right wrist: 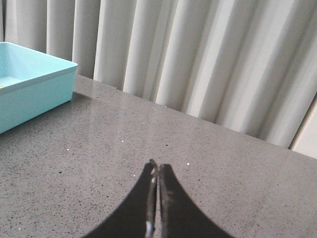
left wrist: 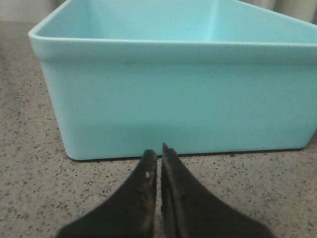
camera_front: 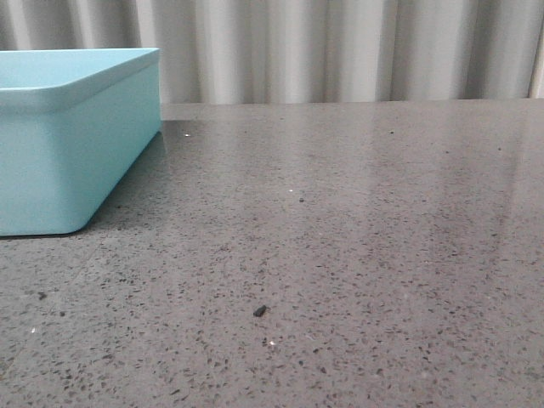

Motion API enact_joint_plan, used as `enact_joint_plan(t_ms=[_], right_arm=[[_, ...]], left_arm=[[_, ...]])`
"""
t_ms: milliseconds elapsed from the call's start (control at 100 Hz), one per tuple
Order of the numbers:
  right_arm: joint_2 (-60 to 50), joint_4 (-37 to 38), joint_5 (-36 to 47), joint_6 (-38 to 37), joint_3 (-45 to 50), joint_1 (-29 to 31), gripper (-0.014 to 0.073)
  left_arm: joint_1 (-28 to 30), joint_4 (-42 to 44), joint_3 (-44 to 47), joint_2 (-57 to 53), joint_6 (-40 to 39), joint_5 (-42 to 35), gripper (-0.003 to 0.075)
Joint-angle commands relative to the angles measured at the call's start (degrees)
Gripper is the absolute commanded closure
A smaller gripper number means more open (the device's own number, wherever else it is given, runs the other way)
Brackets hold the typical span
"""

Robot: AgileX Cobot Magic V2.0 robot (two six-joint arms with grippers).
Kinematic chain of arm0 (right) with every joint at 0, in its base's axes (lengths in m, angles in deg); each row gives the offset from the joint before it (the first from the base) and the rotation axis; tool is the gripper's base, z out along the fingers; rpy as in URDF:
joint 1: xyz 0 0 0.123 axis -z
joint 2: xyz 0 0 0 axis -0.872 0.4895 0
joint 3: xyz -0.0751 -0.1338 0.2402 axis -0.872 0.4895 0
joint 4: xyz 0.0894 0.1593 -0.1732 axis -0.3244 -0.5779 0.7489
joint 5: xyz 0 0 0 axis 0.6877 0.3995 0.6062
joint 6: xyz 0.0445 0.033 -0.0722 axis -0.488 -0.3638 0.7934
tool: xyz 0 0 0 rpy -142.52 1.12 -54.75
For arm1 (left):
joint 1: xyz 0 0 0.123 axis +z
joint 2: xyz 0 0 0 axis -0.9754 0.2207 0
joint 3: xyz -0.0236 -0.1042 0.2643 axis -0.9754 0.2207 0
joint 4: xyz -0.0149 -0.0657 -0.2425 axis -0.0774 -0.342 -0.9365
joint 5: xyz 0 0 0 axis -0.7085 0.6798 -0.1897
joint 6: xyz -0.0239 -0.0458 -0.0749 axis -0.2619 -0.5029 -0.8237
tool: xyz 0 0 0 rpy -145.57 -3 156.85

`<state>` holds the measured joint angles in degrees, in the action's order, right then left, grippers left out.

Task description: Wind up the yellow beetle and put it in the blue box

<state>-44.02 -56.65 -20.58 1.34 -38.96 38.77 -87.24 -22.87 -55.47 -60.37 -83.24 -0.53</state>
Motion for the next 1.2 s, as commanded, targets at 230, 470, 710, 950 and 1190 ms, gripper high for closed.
enact_joint_plan(t_ms=[230, 470, 710, 950, 1190], right_arm=[[0.9, 0.9, 4.7, 0.3, -1.1, -0.1, 0.0635], [0.9, 0.9, 4.7, 0.3, -1.1, -0.1, 0.0635], [0.9, 0.9, 4.7, 0.3, -1.1, -0.1, 0.0635], [0.9, 0.9, 4.7, 0.3, -1.1, -0.1, 0.0635], [0.9, 0.9, 4.7, 0.3, -1.1, -0.1, 0.0635]], left_arm=[[0.0, -0.7, 1.7, -1.9, -0.9, 2.4, 0.0741], [0.0, -0.7, 1.6, -1.9, -0.9, 2.4, 0.0741], [0.0, -0.7, 1.6, -1.9, -0.9, 2.4, 0.0741], [0.0, -0.7, 1.6, -1.9, -0.9, 2.4, 0.0741], [0.0, -0.7, 1.6, -1.9, -0.9, 2.4, 0.0741]])
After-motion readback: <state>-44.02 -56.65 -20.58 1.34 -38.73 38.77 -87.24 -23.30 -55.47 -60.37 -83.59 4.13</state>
